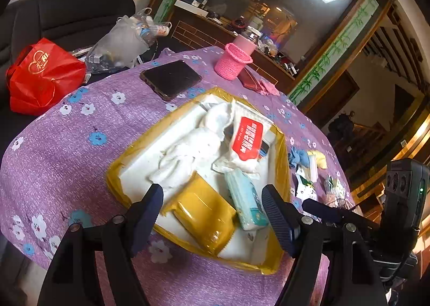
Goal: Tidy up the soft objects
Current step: 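Carry the gold and Hangyodon packets into the foam box and open both tools, then grasp the white green-label packet with the left tool while the right tool grasps the silver-green sachet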
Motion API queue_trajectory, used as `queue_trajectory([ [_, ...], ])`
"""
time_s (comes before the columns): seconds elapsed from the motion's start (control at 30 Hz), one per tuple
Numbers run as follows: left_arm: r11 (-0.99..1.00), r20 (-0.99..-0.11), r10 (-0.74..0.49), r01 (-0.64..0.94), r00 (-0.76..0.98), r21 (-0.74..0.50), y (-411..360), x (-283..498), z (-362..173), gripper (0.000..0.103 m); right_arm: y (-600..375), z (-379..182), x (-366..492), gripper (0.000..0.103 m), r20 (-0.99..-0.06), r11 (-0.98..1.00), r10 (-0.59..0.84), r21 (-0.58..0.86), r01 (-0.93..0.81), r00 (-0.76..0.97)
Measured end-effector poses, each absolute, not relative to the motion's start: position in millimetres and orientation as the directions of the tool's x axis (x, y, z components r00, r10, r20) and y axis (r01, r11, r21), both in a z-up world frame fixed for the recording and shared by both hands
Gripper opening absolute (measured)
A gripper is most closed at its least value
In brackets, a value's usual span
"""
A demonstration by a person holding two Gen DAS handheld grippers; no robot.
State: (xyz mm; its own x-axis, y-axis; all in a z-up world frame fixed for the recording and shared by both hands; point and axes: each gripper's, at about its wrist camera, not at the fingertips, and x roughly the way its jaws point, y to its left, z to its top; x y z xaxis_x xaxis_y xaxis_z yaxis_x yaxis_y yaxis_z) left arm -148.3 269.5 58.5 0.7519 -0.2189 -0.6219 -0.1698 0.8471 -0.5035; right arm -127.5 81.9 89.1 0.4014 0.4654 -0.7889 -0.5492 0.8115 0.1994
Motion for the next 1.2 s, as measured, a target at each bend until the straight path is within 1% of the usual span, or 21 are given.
queue_trajectory([
  [0.47,0.895,-0.644,-0.249,-0.083,0.724,-0.439,216,-157,75,0.079,15,92,-148,0.073,-0.765,0.856,0.442,0.204,-0.474,0.469],
  [0.8,0.919,-0.672,-0.301,0.019,0.677,-0.393,162,-162,79,0.079,-63,86,-170,0.073,-0.745,0.893,0.419,0.237,-0.382,0.519],
  [0.97,0.909,-0.690,-0.374,0.097,0.620,-0.406,129,-160,75,0.079,-127,78,-182,0.073,-0.737,0.903,0.426,0.309,-0.299,0.525],
  [1.1,0.896,-0.710,-0.425,0.152,0.561,-0.416,100,-153,68,0.079,-176,75,-185,0.073,-0.737,0.925,0.379,0.317,-0.208,0.560],
  [1.2,0.895,-0.726,-0.437,0.178,0.531,-0.409,83,-146,65,0.079,-212,75,-183,0.073,-0.738,0.938,0.335,0.318,-0.135,0.586],
])
